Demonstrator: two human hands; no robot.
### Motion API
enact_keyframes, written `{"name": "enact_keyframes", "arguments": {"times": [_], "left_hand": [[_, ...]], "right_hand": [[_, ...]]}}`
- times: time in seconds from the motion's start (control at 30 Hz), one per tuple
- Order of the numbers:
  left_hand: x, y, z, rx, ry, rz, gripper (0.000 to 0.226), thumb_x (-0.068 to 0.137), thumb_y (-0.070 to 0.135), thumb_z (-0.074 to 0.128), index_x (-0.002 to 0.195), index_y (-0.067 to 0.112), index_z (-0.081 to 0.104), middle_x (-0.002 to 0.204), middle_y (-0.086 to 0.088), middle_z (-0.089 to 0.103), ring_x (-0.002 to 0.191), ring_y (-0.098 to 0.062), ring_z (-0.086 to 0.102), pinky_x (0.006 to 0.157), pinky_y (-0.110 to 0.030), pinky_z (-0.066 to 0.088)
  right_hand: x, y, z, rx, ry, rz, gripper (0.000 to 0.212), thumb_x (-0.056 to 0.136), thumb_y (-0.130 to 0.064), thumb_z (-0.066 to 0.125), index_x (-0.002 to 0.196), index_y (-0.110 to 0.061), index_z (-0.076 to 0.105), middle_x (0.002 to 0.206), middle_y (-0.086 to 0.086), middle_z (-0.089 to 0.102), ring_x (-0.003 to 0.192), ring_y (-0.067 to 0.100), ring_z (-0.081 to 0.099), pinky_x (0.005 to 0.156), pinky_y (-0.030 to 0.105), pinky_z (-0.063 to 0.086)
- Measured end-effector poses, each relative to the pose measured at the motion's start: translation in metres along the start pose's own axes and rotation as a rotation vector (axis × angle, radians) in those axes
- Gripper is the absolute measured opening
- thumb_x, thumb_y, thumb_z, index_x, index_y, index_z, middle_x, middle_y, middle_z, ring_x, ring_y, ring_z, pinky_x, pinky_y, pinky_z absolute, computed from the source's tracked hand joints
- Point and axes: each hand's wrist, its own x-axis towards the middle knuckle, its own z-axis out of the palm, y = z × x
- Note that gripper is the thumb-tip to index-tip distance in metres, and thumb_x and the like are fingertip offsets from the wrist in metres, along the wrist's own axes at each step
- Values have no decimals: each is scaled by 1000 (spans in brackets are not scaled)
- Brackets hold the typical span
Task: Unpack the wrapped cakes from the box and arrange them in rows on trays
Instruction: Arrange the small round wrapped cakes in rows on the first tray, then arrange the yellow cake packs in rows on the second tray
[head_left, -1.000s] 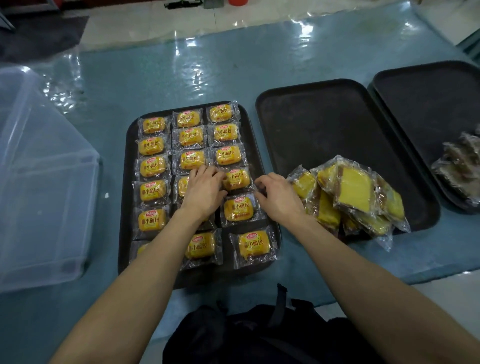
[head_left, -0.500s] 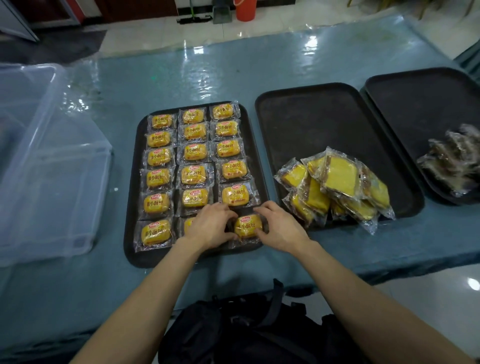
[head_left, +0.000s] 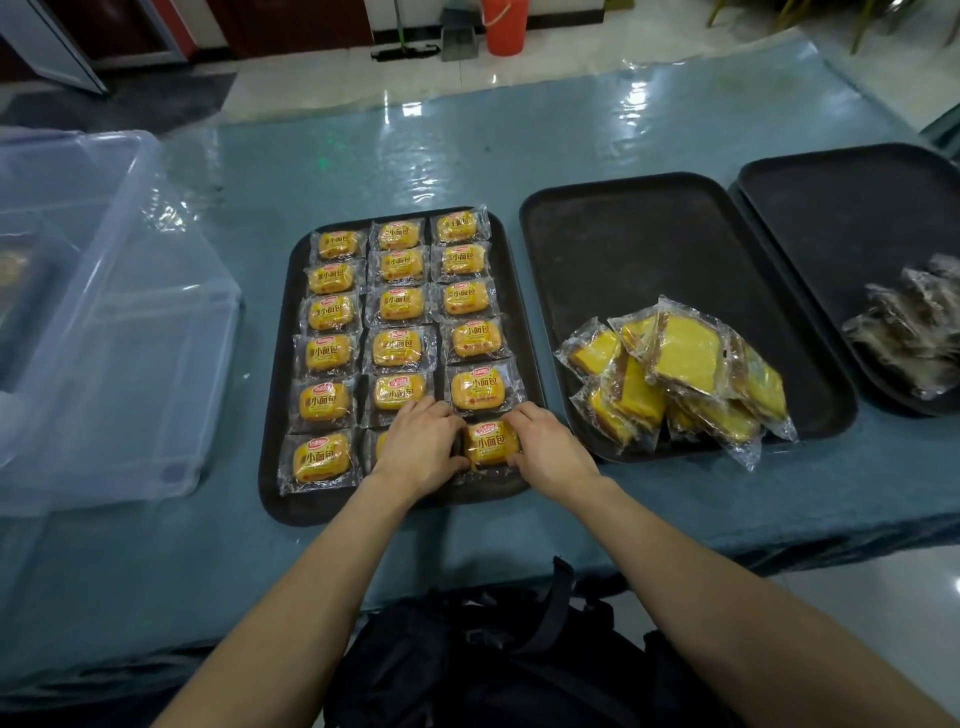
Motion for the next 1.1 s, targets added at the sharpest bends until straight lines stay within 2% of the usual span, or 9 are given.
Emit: {"name": "enact_keyframes", "arguments": {"times": [0.23, 0.4, 0.53, 0.7, 0.8, 0.9, 1.0, 1.1], "left_hand": [[2, -6, -3, -2, -5, 3, 61, 86, 61, 81, 136, 26, 72, 127, 4, 69, 125, -20, 54, 111, -42, 42], [5, -9, -8, -27, -8, 31, 59, 87, 65, 78, 133, 29, 73, 123, 6, 68, 122, -18, 55, 109, -41, 42], [19, -12, -24, -55, 19, 52, 57, 95, 60, 73, 143, 30, 66, 125, 5, 67, 123, -19, 54, 111, -41, 41], [59, 7, -53, -99, 15, 75, 52, 97, 55, 71, 142, 27, 66, 135, 2, 67, 132, -22, 56, 118, -47, 42], [87, 35, -67, -205, 4, 115, 41, 99, 50, 73, 133, 27, 72, 126, 3, 73, 119, -20, 65, 106, -46, 54], [111, 74, -80, -325, -33, 128, 29, 102, 53, 68, 113, 28, 75, 105, 7, 77, 96, -15, 72, 85, -41, 62], [134, 119, -84, -349, -135, 127, 41, 101, 69, 58, 98, 30, 72, 84, 10, 72, 80, -14, 69, 72, -39, 60], [153, 155, -85, -426, -284, 77, 54, 96, 76, 60, 87, 24, 74, 72, 6, 72, 72, -14, 70, 71, -40, 61]], "right_hand": [[1, 0, 0, -2, 11, -1, 63, 93, -17, 80, 150, -16, 53, 144, -1, 52, 135, 23, 53, 106, 41, 54], [-3, 0, -11, 10, 11, 6, 63, 95, -32, 79, 150, -19, 53, 143, -3, 51, 134, 21, 53, 107, 43, 54], [1, 0, -36, 38, 79, 31, 52, 101, -35, 69, 148, -18, 56, 141, -2, 54, 132, 21, 55, 106, 43, 55], [5, 20, -90, 22, 252, 87, 44, 102, -32, 68, 144, -17, 61, 134, -2, 61, 123, 19, 59, 108, 40, 52], [2, 55, -115, -11, 407, 103, 27, 100, -24, 67, 125, -15, 70, 122, 1, 65, 118, 23, 60, 105, 42, 51], [0, 99, -136, -13, 498, 171, 26, 99, -11, 60, 122, -13, 71, 119, 3, 66, 118, 26, 58, 105, 42, 50], [0, 145, -154, -25, 511, 235, 38, 98, 0, 56, 132, -9, 68, 127, 8, 65, 121, 30, 57, 106, 45, 50], [3, 185, -169, 12, 359, 315, 48, 106, -5, 47, 154, -9, 53, 149, 10, 57, 141, 31, 49, 117, 42, 42]]}}
